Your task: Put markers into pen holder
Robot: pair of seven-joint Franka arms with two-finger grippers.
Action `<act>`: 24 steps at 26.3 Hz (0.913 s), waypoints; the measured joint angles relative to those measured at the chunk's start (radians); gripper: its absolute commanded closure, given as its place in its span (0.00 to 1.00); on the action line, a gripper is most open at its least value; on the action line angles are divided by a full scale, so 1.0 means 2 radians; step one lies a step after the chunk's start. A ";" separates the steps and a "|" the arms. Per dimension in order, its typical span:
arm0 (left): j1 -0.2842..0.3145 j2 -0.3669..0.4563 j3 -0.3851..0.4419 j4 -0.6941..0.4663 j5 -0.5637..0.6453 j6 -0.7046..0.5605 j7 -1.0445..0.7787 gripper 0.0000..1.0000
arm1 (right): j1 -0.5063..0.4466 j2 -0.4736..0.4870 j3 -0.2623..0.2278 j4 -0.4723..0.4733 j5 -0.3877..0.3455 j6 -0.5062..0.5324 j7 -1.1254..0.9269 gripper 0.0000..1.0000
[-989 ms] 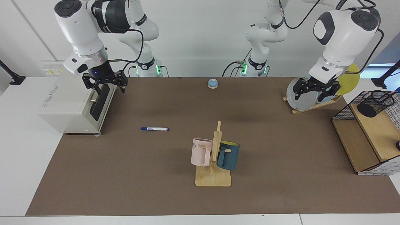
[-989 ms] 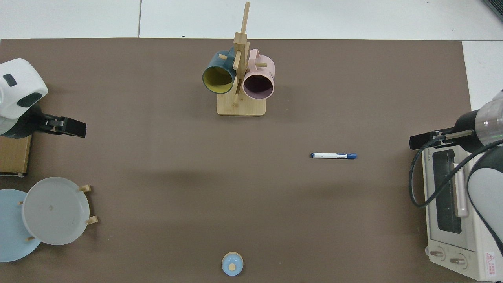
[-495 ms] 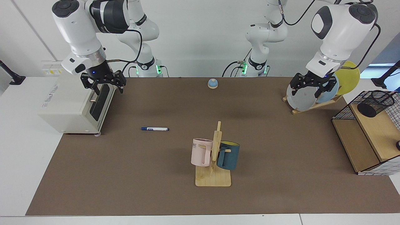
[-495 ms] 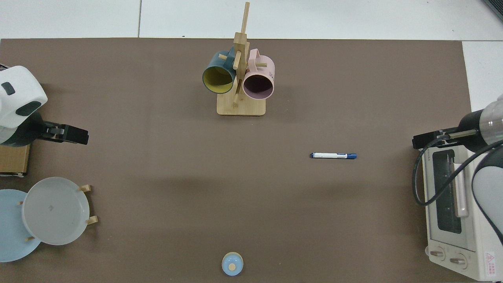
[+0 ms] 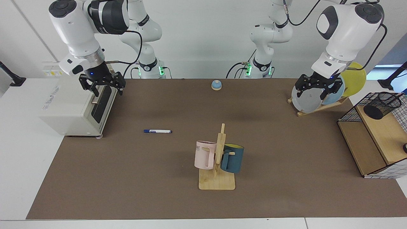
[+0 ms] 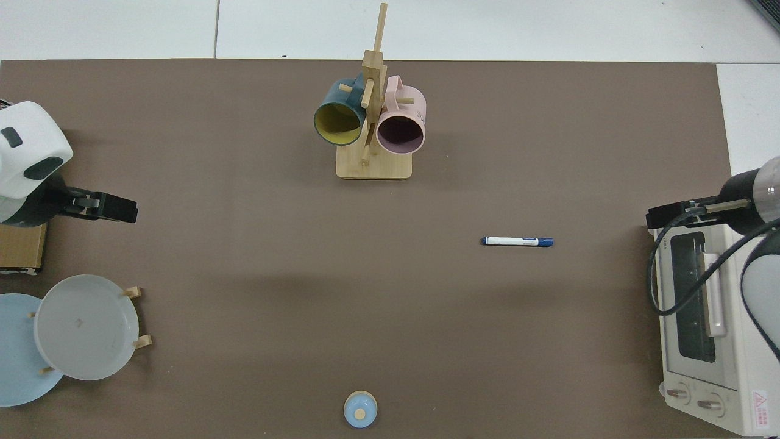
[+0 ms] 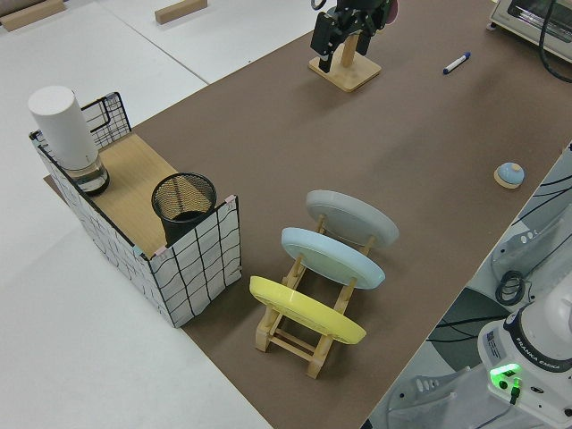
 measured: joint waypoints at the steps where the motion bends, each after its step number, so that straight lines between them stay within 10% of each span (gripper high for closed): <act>1: 0.000 0.000 0.000 0.000 0.000 0.000 0.000 0.00 | 0.000 0.000 0.000 -0.001 0.000 0.006 0.004 0.00; 24: 0.000 0.000 0.000 0.000 0.000 0.001 0.000 0.00 | 0.063 0.016 0.010 -0.064 0.005 0.076 0.597 0.00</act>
